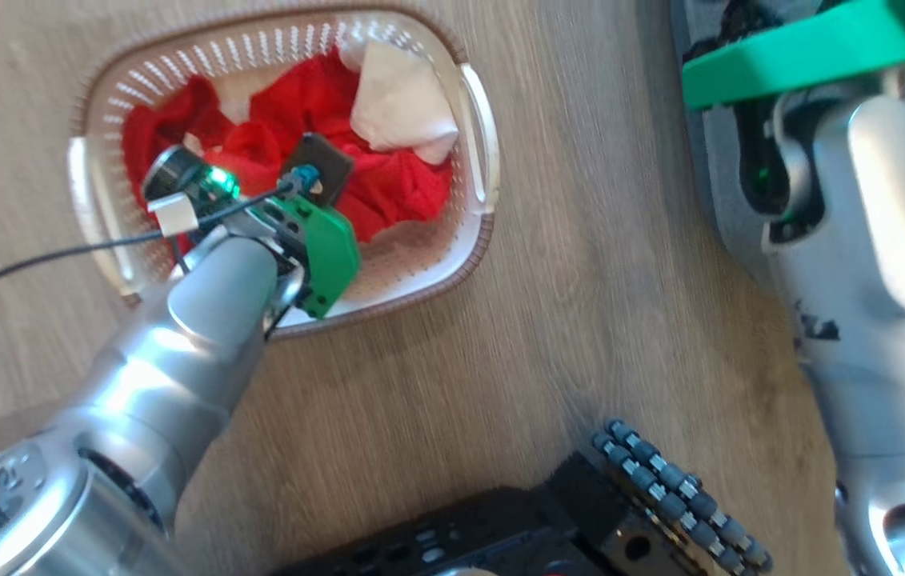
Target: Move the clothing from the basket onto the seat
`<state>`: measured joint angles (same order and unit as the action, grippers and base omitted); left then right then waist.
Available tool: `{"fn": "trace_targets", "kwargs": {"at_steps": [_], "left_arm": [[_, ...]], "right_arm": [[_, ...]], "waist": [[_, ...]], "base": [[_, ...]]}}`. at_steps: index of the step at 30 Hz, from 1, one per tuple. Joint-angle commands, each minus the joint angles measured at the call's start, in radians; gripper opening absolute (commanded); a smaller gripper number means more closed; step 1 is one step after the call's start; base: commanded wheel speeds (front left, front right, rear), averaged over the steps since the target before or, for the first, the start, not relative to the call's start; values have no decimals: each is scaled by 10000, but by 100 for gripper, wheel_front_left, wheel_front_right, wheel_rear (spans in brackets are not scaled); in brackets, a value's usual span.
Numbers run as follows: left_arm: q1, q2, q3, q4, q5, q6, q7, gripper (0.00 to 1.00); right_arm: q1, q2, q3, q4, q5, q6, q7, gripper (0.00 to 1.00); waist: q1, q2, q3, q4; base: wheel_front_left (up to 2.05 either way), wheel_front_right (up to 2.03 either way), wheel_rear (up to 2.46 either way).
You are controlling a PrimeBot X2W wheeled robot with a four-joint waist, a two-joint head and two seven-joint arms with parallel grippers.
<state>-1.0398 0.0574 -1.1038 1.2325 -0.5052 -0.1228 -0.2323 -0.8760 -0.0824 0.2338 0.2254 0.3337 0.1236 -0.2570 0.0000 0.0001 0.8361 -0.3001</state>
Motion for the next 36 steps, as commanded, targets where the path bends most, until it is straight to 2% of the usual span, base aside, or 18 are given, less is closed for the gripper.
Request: {"fn": "trace_targets", "kwargs": {"at_steps": [1, 8, 13, 21, 36], "left_arm": [[332, -67, 232, -427, -202, 72, -178, 0], [1154, -70, 594, -1442, -1019, 240, -285, 0], [1658, -71, 862, -2224, -1212, 398, -291, 0], [2367, -71, 1424, -3279, -1148, 586, -293, 0], [3325, -72, 3210, -4911, -229, 472, -294, 0]], "right_arm": [[602, -50, 133, -160, -62, 71, -47, 100], [1248, -159, 332, 269, 5, 71, -47, 100], [1775, -302, 400, 539, -18, 71, -47, 100], [2423, -550, 419, 831, -10, 71, -47, 100], [3707, -742, 579, 1301, 15, 71, -47, 100]], "waist": [[0, -1, -742, 394], [0, -1, -2283, 682], [0, -1, -3287, 925], [0, -1, -4489, 1350], [0, -1, -6650, 2139]], "base": [[0, 0, 0], [0, 0, 0], [0, 0, 0], [0, 0, 0], [0, 0, 0]]}}
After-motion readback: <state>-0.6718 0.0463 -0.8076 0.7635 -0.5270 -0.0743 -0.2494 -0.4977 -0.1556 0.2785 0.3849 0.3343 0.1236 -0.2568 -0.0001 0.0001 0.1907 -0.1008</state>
